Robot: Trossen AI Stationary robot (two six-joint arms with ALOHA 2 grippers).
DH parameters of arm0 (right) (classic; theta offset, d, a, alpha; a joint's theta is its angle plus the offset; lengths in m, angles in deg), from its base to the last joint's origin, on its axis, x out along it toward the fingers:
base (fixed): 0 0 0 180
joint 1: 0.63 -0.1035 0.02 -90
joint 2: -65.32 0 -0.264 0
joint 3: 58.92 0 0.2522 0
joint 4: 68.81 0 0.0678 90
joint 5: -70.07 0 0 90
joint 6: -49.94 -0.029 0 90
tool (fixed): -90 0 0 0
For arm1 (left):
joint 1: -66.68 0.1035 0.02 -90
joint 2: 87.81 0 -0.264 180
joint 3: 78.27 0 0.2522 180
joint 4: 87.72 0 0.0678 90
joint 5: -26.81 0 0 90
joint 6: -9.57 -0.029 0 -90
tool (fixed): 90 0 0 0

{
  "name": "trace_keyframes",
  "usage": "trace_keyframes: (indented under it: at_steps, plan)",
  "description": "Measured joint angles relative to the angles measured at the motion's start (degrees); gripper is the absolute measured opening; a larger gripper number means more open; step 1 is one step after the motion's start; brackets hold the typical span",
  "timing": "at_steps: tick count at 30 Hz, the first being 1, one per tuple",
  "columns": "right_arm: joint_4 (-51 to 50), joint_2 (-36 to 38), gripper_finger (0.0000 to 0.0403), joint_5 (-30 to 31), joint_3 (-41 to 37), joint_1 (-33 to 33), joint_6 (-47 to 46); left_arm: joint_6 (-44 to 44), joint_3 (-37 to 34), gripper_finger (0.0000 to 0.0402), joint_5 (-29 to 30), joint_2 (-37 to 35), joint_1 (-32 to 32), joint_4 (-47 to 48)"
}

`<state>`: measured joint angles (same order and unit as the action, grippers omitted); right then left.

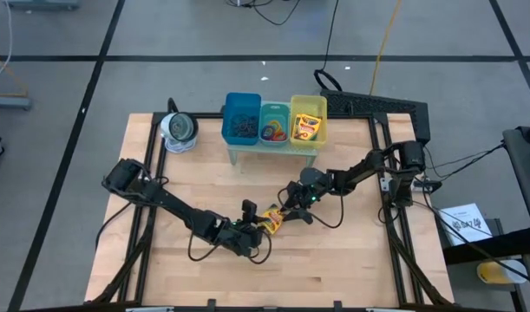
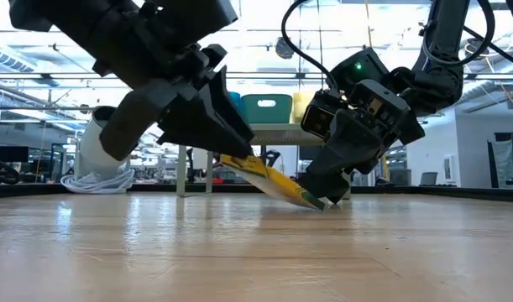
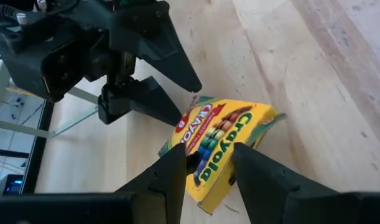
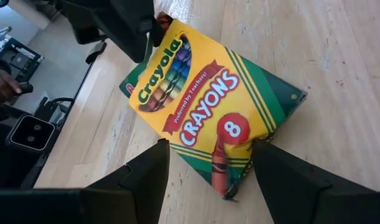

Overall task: Pick & Place Office Desk Supplies
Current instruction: Put the yellow crayon box into the yellow bin on the shelf

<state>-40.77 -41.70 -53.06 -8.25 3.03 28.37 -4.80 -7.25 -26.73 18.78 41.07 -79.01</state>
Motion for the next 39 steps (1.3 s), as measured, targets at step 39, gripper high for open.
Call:
trace_keyframes:
  at_steps: [39]
  plan:
    - [0.04,-0.04,0.0215,-0.25,-0.04,-0.02,0.21,1.40,0.15,0.0061,-16.02,6.71,3.65,-1.42]
